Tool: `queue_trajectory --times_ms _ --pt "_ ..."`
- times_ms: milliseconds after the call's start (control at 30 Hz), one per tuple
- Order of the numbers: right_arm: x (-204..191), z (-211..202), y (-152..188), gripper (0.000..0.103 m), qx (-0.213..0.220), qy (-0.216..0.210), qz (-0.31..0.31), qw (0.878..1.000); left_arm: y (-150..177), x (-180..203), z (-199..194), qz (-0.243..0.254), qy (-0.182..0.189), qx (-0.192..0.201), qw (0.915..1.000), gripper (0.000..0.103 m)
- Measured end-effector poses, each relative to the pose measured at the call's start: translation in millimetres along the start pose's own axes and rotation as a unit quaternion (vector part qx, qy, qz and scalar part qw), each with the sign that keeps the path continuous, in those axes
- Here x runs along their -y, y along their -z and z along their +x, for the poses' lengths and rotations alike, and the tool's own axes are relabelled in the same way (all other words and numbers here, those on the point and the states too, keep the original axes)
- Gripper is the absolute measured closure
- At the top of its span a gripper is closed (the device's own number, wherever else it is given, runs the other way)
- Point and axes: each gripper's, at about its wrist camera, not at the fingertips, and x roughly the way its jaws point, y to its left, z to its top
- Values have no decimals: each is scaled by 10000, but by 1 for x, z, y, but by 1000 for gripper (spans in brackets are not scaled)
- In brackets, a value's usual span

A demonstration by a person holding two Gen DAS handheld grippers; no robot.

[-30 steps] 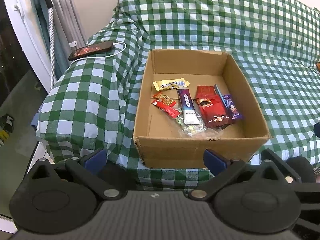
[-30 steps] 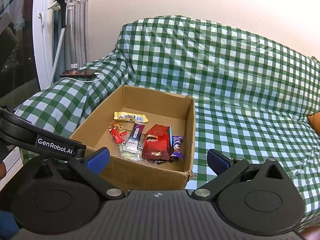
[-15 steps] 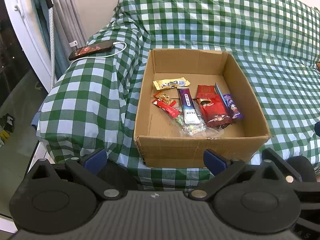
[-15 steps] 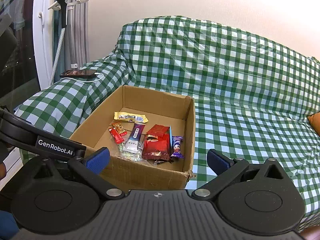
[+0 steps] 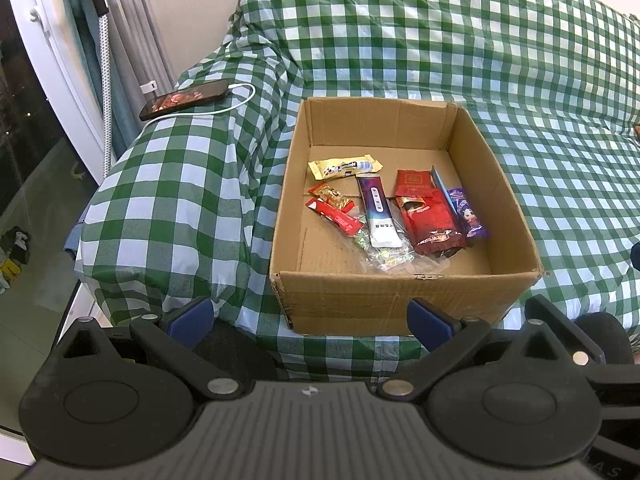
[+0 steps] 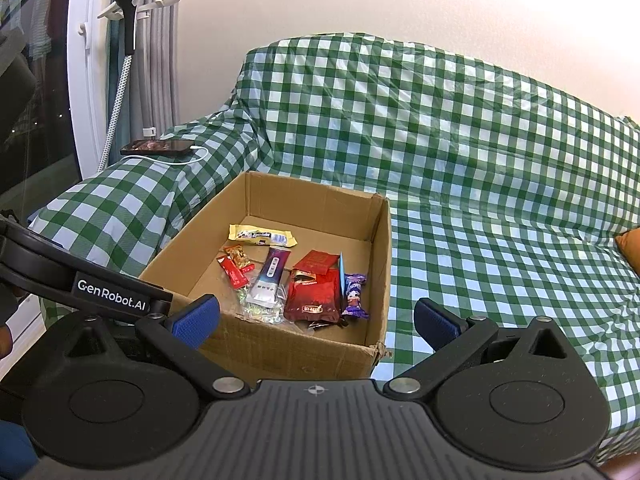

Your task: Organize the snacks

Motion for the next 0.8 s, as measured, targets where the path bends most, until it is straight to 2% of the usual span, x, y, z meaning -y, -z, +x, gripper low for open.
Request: queue_trajectory --times_ms 800 --pt "-2 1 0 0 -7 12 3 10000 0 -1 0 5 -25 -16 10000 0"
